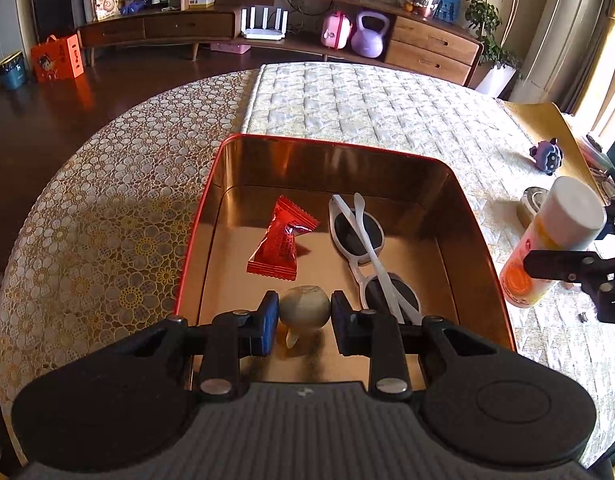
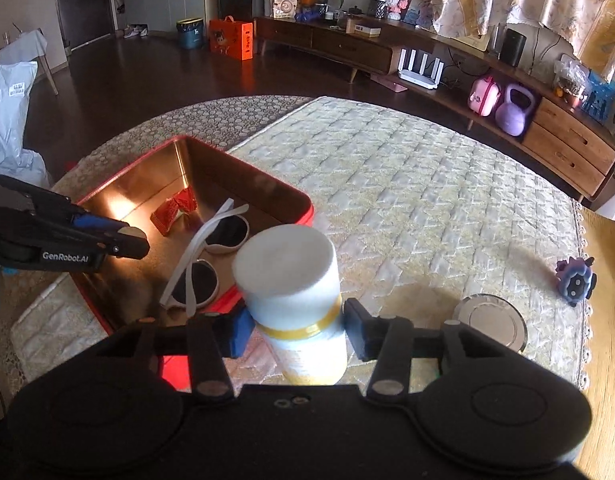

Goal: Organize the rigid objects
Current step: 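Carry the garlic bulb and pill bottle over the red tin, then lower the pill bottle into the tin and open the right gripper while the left releases the garlic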

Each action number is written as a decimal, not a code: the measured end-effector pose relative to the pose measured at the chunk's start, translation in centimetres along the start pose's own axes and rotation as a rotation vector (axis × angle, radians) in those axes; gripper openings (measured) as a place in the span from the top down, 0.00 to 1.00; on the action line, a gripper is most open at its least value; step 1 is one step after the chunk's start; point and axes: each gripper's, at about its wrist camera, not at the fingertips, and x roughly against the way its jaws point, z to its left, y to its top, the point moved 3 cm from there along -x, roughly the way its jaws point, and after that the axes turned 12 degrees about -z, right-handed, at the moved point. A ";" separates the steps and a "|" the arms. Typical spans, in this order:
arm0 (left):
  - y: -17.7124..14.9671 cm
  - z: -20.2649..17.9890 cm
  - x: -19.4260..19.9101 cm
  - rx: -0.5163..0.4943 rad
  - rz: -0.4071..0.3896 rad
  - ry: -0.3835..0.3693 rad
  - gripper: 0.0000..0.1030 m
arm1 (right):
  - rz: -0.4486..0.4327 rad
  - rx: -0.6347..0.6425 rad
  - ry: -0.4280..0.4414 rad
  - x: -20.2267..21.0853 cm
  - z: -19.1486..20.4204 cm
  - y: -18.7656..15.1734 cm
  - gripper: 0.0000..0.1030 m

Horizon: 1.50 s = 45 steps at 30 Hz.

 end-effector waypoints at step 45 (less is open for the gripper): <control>-1.0 -0.4 -1.4 -0.061 0.001 -0.003 0.73 | 0.095 -0.350 0.069 -11.4 4.7 4.0 0.53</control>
